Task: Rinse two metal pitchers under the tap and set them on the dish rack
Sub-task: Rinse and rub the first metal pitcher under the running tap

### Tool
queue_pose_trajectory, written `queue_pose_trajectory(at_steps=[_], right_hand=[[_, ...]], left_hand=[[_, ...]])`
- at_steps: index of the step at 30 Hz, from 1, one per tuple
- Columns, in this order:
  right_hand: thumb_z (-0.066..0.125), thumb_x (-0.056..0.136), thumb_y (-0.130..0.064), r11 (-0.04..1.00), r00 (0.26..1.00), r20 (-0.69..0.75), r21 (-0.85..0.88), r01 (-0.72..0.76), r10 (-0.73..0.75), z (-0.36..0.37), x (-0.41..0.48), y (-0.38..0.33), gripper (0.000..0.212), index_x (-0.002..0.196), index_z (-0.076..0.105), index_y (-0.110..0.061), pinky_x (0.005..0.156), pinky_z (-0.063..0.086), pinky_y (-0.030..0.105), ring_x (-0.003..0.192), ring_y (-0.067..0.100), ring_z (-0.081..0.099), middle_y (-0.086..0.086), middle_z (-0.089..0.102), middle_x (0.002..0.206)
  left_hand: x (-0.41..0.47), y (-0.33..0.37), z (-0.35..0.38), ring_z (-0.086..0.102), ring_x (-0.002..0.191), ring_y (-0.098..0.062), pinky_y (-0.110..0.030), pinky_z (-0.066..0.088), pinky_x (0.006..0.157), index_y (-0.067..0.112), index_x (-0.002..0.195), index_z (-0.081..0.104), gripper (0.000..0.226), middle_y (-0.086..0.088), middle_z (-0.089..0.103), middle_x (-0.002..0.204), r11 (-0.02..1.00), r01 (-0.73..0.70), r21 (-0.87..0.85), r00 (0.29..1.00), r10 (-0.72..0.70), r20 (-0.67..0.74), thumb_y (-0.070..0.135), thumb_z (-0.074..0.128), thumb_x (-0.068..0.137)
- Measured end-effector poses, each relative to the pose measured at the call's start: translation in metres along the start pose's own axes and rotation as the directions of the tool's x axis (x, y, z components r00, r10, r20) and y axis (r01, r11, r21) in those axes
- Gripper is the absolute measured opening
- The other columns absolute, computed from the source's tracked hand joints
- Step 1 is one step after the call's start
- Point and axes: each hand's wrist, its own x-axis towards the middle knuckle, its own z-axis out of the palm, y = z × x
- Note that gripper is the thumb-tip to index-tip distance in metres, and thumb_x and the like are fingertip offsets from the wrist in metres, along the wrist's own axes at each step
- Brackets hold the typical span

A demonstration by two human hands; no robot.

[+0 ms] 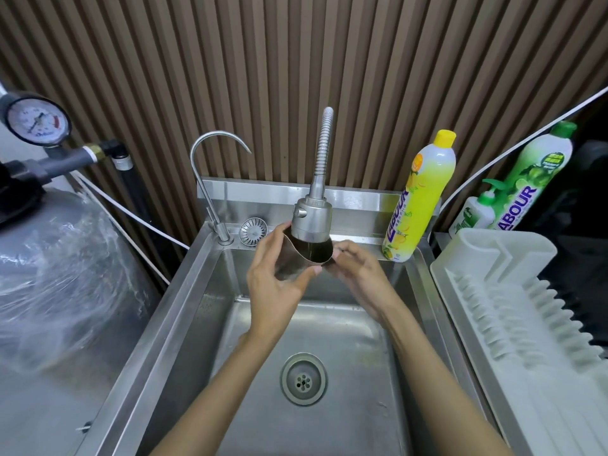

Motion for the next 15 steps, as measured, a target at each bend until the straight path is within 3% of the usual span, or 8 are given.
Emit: queue_pose_trajectory(at_steps=[3,6,9,11,13,15], right_hand=[[0.052,0.092,-0.011,0.994,0.997,0.007,0.081,-0.071,0.071,0.007,-0.009,0.012,0.014,0.079,0.057,-0.009,0.082,0.054,0.031,0.084,0.021,0.065,0.011,0.066,0.085],[0.051,0.093,-0.015,0.994,0.992,-0.086,-0.051,-0.101,0.097,0.015,-0.020,0.011,0.017,0.081,0.062,-0.011,0.079,0.058,0.037,0.077,0.021,0.068,0.006,0.069,0.077],[0.057,0.091,-0.020,0.967,0.975,-0.205,-0.217,-0.130,0.085,0.013,-0.026,-0.002,0.016,0.088,0.065,-0.006,0.065,0.060,0.034,0.066,0.021,0.071,0.013,0.071,0.082],[0.061,0.088,-0.027,0.912,0.958,-0.282,-0.380,-0.153,0.044,0.008,-0.026,-0.013,0.021,0.084,0.067,-0.008,0.065,0.060,0.042,0.066,0.027,0.070,0.015,0.072,0.085],[0.062,0.083,-0.039,0.789,0.951,-0.306,-0.595,-0.153,-0.046,0.007,-0.027,-0.028,0.026,0.076,0.067,-0.014,0.070,0.057,0.049,0.071,0.030,0.069,0.009,0.072,0.082],[0.061,0.084,-0.037,0.645,0.947,-0.290,-0.752,-0.136,-0.139,0.008,-0.030,-0.043,0.026,0.078,0.068,-0.013,0.076,0.054,0.044,0.078,0.029,0.068,0.007,0.072,0.082]], left_hand=[[0.003,0.001,-0.009,0.048,0.093,0.015,0.003,0.033,0.081,0.020,0.124,0.058,0.073,0.008,0.054,0.101,0.989,-0.039,0.143,0.999,0.036,0.023,0.027,0.088,0.057],[0.007,0.000,-0.014,0.053,0.087,0.001,0.004,0.033,0.077,0.019,0.116,0.064,0.067,0.006,0.060,0.097,0.971,0.054,0.235,0.998,-0.062,0.025,0.039,0.086,0.056],[0.004,-0.003,-0.015,0.064,0.078,-0.009,-0.012,0.045,0.073,0.020,0.090,0.068,0.049,0.004,0.069,0.084,0.950,0.176,0.259,0.976,-0.202,0.077,0.057,0.076,0.058],[0.001,-0.004,-0.013,0.065,0.069,0.002,-0.010,0.047,0.070,0.018,0.079,0.068,0.043,0.007,0.071,0.072,0.940,0.284,0.190,0.944,-0.309,0.118,0.057,0.075,0.062],[-0.001,-0.004,-0.010,0.060,0.063,0.014,-0.005,0.044,0.070,0.021,0.073,0.069,0.032,0.015,0.069,0.062,0.915,0.383,0.128,0.900,-0.401,0.168,0.052,0.076,0.065],[-0.005,-0.005,-0.005,0.061,0.068,0.016,-0.017,0.050,0.082,0.028,0.075,0.068,0.022,0.023,0.069,0.064,0.884,0.468,-0.005,0.856,-0.452,0.253,0.046,0.078,0.066]])
